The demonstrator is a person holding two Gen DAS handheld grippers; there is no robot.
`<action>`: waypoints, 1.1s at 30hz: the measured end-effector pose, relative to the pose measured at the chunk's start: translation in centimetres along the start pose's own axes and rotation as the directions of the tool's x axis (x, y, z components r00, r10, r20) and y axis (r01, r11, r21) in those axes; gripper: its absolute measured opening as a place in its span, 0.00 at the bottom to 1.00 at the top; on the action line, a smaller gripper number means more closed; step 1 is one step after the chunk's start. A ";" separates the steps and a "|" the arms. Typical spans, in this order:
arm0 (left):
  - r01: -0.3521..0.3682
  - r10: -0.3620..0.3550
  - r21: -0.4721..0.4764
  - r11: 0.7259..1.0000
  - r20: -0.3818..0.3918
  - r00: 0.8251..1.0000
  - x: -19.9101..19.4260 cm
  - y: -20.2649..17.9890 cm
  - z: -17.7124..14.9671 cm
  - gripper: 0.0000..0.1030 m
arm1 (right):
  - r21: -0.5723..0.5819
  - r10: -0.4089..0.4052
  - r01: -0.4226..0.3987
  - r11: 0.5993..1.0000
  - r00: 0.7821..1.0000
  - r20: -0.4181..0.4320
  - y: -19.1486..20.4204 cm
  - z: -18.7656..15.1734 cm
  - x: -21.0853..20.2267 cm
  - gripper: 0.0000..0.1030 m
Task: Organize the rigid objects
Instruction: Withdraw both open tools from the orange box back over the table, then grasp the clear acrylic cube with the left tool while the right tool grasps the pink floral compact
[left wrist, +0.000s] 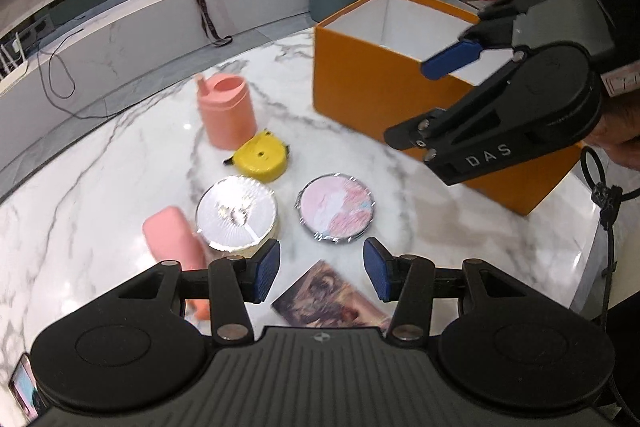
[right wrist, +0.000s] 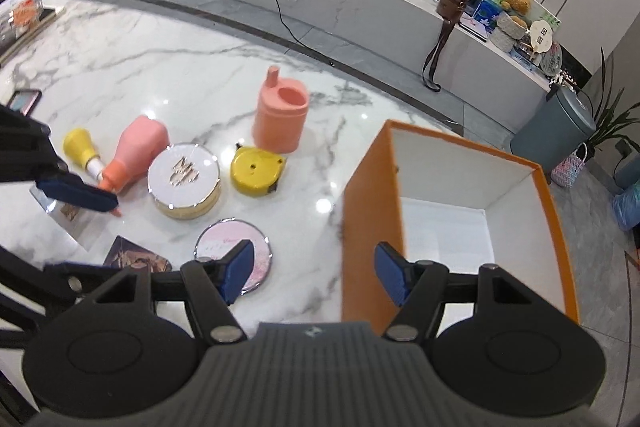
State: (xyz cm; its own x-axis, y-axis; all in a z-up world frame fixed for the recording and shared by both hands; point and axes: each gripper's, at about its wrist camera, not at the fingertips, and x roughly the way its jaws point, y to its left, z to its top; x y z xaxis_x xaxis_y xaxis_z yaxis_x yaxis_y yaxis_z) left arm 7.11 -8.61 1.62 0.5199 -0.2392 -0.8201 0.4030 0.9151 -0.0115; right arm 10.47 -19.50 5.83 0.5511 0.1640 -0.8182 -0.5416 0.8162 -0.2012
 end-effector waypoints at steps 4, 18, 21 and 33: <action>-0.001 0.001 -0.038 0.999 0.004 1.000 0.2 1.8 -1.4 0.59 | 0.035 0.020 -0.020 0.999 1.000 0.003 0.6 -0.5 0.8 0.64; -0.062 0.063 -0.114 0.992 0.011 0.998 0.0 7.2 -4.8 0.65 | 0.077 0.049 -0.045 0.996 0.998 -0.043 1.8 -1.4 4.8 0.64; -0.089 0.089 -0.114 0.989 -0.003 0.996 -0.1 8.4 -5.5 0.65 | 0.066 0.056 -0.052 0.996 0.997 -0.057 2.0 -1.3 5.4 0.65; -0.109 0.108 -0.124 0.986 -0.016 0.994 -0.9 11.8 -6.3 0.70 | 0.031 0.076 -0.074 0.997 0.994 -0.085 3.1 -1.3 6.5 0.65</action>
State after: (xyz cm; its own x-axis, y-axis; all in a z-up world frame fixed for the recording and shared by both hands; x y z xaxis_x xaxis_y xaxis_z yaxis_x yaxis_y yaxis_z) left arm 6.66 4.48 -1.34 0.5484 -0.1339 -0.8254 0.2471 0.9690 0.0071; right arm 11.60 -16.63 -0.83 0.4526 0.1780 -0.8738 -0.5605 0.8189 -0.1235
